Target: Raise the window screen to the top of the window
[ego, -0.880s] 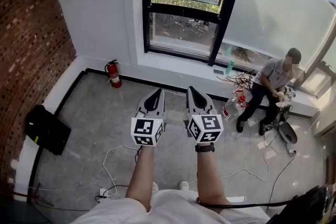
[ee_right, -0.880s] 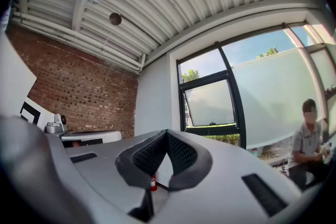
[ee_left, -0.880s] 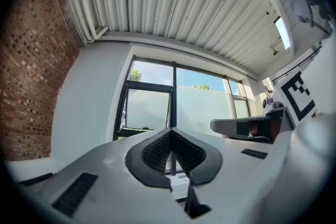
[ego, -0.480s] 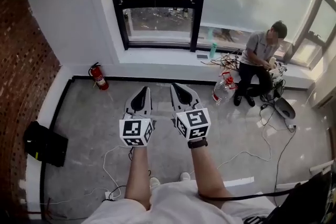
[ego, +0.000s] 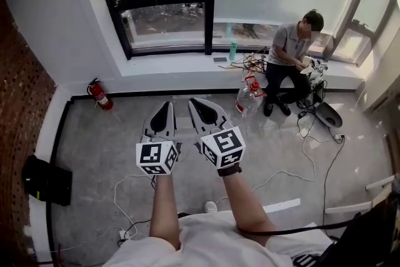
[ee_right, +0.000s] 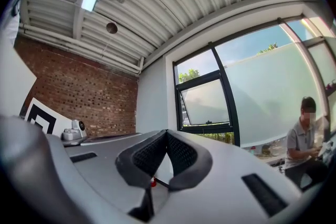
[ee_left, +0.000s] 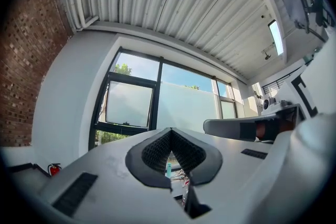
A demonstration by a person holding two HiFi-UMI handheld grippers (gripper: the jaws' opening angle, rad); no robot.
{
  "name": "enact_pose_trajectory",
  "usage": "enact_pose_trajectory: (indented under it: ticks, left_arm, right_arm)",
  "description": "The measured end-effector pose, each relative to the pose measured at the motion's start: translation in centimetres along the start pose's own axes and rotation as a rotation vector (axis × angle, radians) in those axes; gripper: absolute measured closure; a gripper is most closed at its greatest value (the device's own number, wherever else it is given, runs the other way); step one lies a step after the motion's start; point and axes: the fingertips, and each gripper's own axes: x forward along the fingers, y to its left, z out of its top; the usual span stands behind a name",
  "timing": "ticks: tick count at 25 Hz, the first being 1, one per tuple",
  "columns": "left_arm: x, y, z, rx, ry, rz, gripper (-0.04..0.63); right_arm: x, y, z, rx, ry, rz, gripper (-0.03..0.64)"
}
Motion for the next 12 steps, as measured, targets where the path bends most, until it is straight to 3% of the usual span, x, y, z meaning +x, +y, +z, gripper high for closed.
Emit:
enact_pose_trajectory:
  ticks: [5, 12]
  left_arm:
    - [1.1, -1.9, -1.8, -0.009, 0.029, 0.004, 0.598]
    - [3.3, -1.5, -3.4, 0.001, 0.080, -0.014, 0.598]
  right_arm:
    - [-1.6, -3.0, -1.7, 0.050, 0.031, -0.024, 0.615]
    - [-0.1, -5.0, -3.3, 0.085, 0.061, -0.037, 0.615]
